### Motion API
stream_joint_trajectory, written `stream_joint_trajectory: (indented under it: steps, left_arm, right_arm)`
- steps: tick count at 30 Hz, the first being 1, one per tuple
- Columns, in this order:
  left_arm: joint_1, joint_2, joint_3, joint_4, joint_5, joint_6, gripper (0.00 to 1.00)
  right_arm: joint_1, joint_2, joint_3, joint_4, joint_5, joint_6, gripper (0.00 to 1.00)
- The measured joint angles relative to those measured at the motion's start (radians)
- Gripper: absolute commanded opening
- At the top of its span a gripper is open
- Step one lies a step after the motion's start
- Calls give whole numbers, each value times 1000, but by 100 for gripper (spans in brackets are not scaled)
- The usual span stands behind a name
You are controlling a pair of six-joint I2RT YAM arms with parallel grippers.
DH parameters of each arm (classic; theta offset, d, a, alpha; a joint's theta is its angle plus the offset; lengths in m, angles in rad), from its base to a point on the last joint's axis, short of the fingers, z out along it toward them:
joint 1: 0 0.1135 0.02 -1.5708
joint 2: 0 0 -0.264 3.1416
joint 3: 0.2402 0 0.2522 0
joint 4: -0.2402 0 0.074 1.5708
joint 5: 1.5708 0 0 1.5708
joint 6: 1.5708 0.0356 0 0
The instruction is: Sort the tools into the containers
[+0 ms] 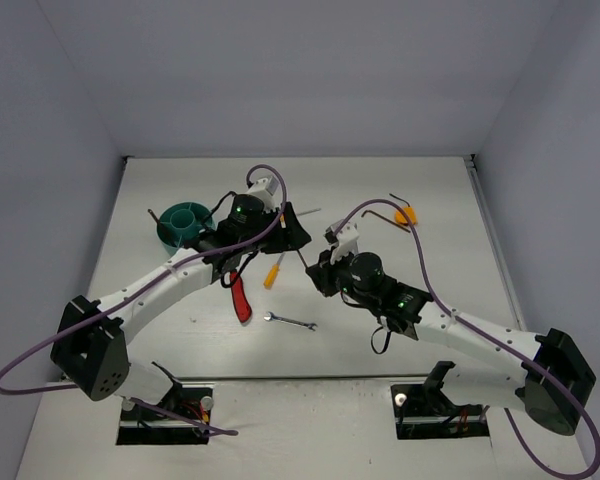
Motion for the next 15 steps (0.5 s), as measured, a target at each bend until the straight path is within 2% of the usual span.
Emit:
stream_joint_trajectory:
  steps: [5,8,9,11,13,15]
  left_arm:
    - [0,27,-1,34,20,-24,34]
    - [0,29,-1,47,26,-33,10]
    - [0,30,-1,50,27,-34,5]
    - [0,30,-1,54,28,-37,0]
    - [0,30,-1,55,29,-41,0]
    - [0,30,-1,55,29,-43,0]
  right_arm:
    - [0,-6,-2,9,0,1,0]
    - [0,-6,-2,14,0,1,0]
    - [0,-6,-2,15,-3,1,0]
    - [0,-6,-4,18,-11,1,0]
    - [0,-6,-5,21,-16,1,2]
    - [-3,-6,-7,21,-22,1,14]
